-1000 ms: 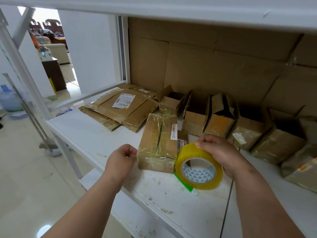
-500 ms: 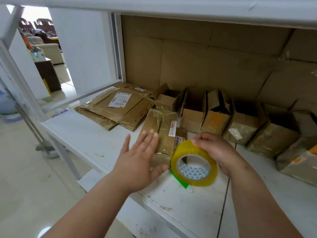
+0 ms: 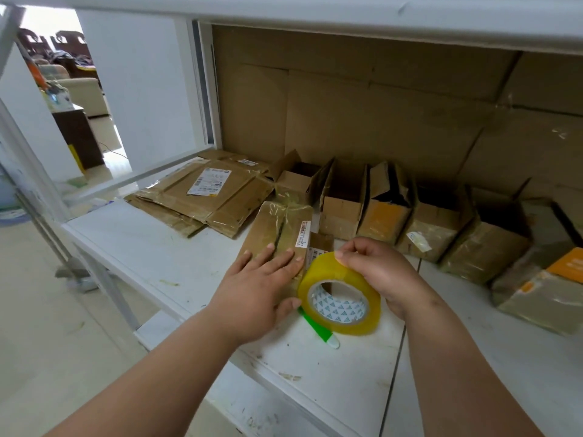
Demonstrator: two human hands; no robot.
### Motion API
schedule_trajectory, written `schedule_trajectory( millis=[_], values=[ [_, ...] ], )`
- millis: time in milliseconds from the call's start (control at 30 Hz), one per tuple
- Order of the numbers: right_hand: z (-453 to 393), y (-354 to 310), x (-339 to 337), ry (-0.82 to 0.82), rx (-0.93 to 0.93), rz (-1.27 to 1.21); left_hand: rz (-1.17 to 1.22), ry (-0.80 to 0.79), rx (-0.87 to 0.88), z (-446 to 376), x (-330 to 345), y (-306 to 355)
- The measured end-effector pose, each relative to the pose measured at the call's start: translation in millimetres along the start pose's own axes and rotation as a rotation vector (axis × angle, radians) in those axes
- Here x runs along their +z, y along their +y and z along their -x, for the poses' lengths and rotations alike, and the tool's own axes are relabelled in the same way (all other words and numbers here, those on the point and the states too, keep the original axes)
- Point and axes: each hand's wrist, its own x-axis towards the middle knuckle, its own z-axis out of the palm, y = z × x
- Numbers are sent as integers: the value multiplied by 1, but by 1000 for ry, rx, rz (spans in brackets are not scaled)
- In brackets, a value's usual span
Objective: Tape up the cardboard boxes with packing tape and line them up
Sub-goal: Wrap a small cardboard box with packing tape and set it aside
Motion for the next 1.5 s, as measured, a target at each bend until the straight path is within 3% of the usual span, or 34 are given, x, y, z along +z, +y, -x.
schedule_trajectory(
  millis=[133, 267, 467, 600, 667, 800, 1033, 1167, 1400, 1500],
  values=[
    [5, -2, 2, -31, -25, -84, 72, 83, 41, -5, -1, -18],
    [12, 2, 3, -74, 11, -220, 79, 298, 61, -3, 8, -29],
    [16, 14, 5, -72, 115, -382, 32, 221, 74, 9, 28, -26],
    [17, 16, 3, -32, 110, -398, 431, 117, 22, -4, 10, -34],
    [18, 15, 1, 1, 106, -399, 598, 180, 20, -8, 7, -44],
    [15, 16, 0, 64, 102, -380, 409, 283, 114, -6, 23, -56],
    [22, 22, 5, 79, 120, -408, 217, 329, 112, -2, 27, -55],
    [32, 8, 13, -10, 60, -525, 199, 383, 104, -7, 20, -65],
    [44, -4, 56, -241, 108, -690, 117, 606, -57, -12, 22, -78],
    [46, -1, 72, -282, 144, -715, 185, 583, -99, -5, 25, -79]
  ],
)
